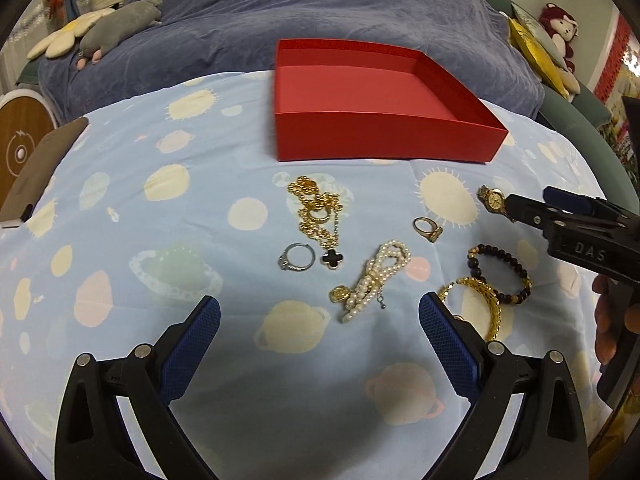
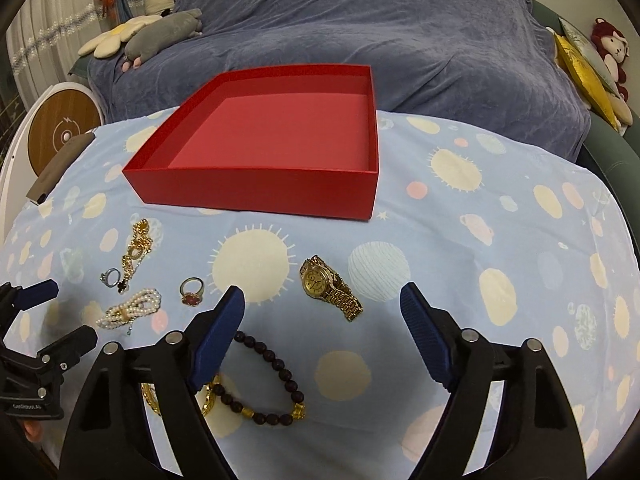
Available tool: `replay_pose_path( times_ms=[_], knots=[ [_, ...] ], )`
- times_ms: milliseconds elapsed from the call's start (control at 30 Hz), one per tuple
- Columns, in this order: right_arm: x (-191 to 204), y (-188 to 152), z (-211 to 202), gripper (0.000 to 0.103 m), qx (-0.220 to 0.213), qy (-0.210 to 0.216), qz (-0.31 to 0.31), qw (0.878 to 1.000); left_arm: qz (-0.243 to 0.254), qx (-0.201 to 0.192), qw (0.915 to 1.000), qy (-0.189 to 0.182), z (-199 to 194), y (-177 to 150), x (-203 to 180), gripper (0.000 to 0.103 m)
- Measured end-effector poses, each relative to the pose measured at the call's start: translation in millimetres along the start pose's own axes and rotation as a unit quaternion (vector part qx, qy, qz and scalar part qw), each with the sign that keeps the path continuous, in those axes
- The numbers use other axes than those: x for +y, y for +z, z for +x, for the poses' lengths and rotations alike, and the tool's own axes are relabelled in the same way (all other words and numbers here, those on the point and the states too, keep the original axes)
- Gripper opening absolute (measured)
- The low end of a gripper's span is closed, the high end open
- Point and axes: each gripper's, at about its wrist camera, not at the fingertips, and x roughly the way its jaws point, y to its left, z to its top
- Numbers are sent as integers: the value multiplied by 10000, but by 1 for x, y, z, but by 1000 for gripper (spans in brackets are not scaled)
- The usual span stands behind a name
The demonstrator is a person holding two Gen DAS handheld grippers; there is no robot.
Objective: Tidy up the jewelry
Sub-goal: 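Grasp the pearl necklace with the left tool while the right tool grasps the gold watch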
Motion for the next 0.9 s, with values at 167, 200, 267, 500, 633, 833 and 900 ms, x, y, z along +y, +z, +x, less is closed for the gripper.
replay_pose_path(
  times_ms=[167,200,267,500,633,833,900],
  knots=[
    [-1,3,15,66,183,147,-47,9997,208,-84,9995,-206,9,3,-11,90],
    [-2,2,17,62,219,167,-32,9996,287,-85,9992,-247,10,3,-14,86],
    [-4,2,23,57,328,187,-17,9993,404,-40,9987,-322,16,3,-18,70],
    [-5,-3,26,25,495,216,-186,9984,646,6,9970,-438,24,0,-27,35],
    [-6,-4,24,11,509,272,-173,9982,660,-26,9966,-497,24,-1,-27,13],
    [-4,-5,9,5,399,377,-213,9983,719,-142,9959,-523,12,-5,-28,11],
    [-2,-5,0,4,316,440,-182,9984,689,-222,9959,-547,4,-6,-27,11]
  ],
)
